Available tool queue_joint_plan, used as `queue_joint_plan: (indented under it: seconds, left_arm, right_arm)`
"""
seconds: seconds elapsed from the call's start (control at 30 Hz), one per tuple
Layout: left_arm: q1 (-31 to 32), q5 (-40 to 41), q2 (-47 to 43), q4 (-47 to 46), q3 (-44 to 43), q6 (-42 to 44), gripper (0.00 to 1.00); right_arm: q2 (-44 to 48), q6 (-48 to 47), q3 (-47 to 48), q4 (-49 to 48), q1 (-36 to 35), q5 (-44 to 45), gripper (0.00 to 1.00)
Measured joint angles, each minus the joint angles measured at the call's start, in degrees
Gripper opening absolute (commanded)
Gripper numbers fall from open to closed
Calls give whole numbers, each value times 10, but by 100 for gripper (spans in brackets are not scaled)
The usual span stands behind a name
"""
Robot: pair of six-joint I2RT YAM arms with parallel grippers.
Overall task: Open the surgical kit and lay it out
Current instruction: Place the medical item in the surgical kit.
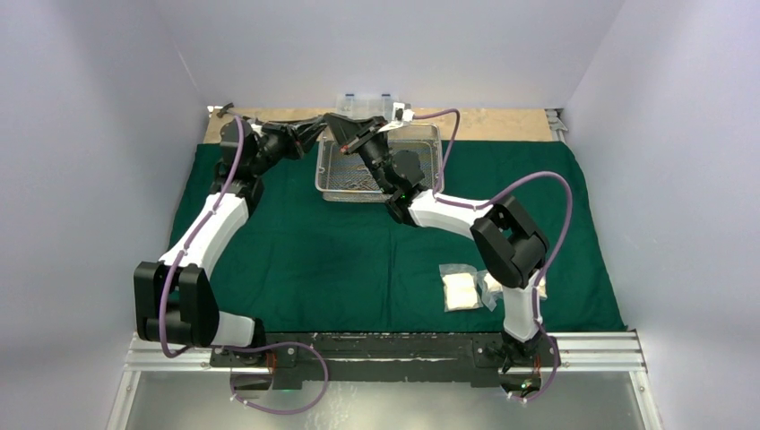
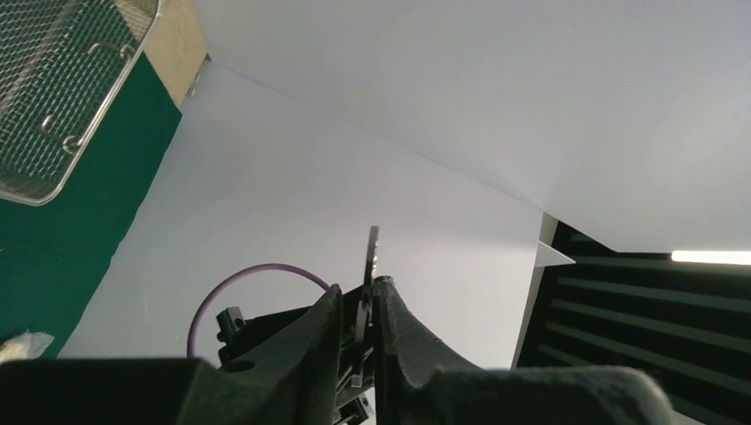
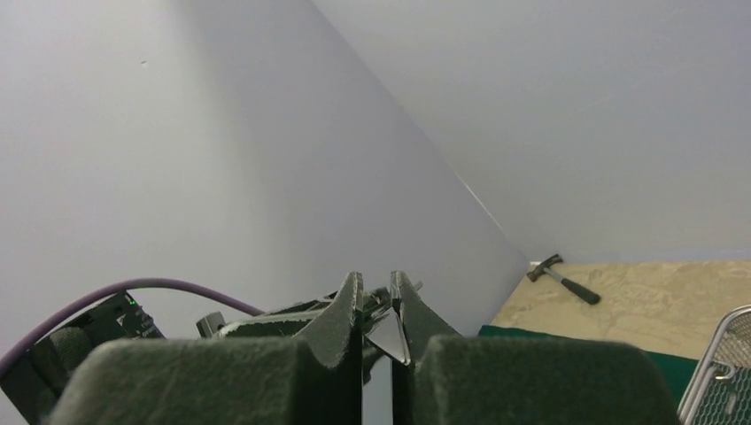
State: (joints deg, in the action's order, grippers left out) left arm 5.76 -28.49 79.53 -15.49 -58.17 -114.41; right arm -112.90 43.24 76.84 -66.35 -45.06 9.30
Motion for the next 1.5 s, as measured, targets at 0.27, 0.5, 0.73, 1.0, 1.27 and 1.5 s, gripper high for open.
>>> queue_joint_plan:
  seconds: [0.27, 0.5, 0.73, 1.0, 1.27, 1.5]
  left_arm:
    - [0, -14, 32, 113, -74, 64, 73]
    - [0, -15, 69, 298, -141, 226, 76]
    - [0, 24, 67, 422, -139, 438, 74]
    - [0, 167, -38, 508, -110, 669, 74]
    - [0, 238, -70, 515, -74, 747, 73]
    - [0, 261, -69, 524, -57, 757, 73]
  right_arm:
    - [52, -28, -11, 103, -3, 36, 0]
    - [188, -50, -20, 367, -3, 102, 0]
    - [253, -26, 41, 759, -3, 139, 0]
    - [288, -6, -31, 1059, -7, 64, 0]
    - [228, -9, -87, 1157, -10, -24, 0]
    - [150, -22, -90, 1163, -11, -70, 0]
